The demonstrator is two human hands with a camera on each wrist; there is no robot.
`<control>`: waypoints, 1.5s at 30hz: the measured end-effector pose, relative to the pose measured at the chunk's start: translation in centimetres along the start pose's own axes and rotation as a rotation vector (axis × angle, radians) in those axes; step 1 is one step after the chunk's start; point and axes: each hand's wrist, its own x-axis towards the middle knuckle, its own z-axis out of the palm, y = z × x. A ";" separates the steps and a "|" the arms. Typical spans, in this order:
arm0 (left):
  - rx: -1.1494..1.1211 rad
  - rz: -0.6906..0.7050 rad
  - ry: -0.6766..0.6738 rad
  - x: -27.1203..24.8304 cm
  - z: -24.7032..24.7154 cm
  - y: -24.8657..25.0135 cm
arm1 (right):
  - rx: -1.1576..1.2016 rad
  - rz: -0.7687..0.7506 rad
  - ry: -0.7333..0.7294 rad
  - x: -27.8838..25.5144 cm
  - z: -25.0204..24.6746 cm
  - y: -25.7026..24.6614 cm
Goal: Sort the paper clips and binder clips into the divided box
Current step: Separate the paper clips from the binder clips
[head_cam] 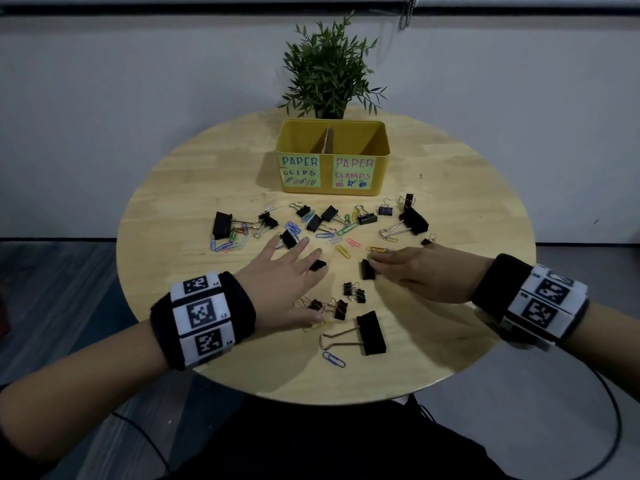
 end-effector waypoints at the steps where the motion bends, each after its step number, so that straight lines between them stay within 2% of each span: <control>1: -0.021 -0.004 0.038 -0.1 0.0 0.2 | -0.021 0.016 -0.008 0.5 0.0 0.0; 4: -0.093 0.040 0.116 -0.5 -0.1 0.5 | -0.005 0.041 -0.015 2.1 -0.6 0.0; 8: -0.220 0.073 0.206 -0.6 0.3 0.1 | 0.144 0.025 0.103 2.1 -1.6 0.2; 12: -0.282 0.021 0.232 0.1 0.0 -0.9 | 0.209 -0.028 0.112 0.6 -1.1 -0.6; 15: -0.260 0.023 0.249 1.4 -1.3 -1.3 | 0.176 0.049 0.241 0.0 -1.0 -0.4; 17: -0.237 0.064 0.204 2.6 -2.3 -0.9 | 0.156 0.105 0.272 -0.1 -0.9 -0.1; 21: -0.159 0.169 0.017 4.3 -3.4 0.4 | -0.020 0.110 0.151 0.0 -0.2 0.1; 26: -0.078 0.192 -0.040 4.7 -3.0 1.0 | -0.095 0.182 0.034 -0.7 -0.3 0.4; 30: -0.118 0.184 -0.060 4.0 -2.6 0.5 | -0.128 0.239 0.079 -1.1 0.0 1.4; 34: -0.301 0.267 -0.130 3.3 -2.8 0.8 | -0.132 0.224 -0.077 -1.0 0.2 0.6; 36: -0.358 0.315 -0.151 3.2 -3.0 1.0 | -0.179 0.218 -0.099 -0.4 0.0 0.3; 38: -0.398 0.282 -0.118 3.2 -3.0 0.8 | -0.186 0.220 -0.114 0.5 0.0 0.3; 41: -0.349 0.037 -0.030 2.8 -2.9 -0.1 | -0.055 0.186 -0.161 1.9 0.1 -0.4; 43: -0.321 -0.090 -0.101 2.4 -2.5 -1.0 | 0.055 0.158 -0.175 2.7 0.2 -1.0; 45: -0.339 -0.076 -0.223 1.7 -2.0 -1.8 | 0.182 0.125 -0.178 3.6 -0.2 -1.5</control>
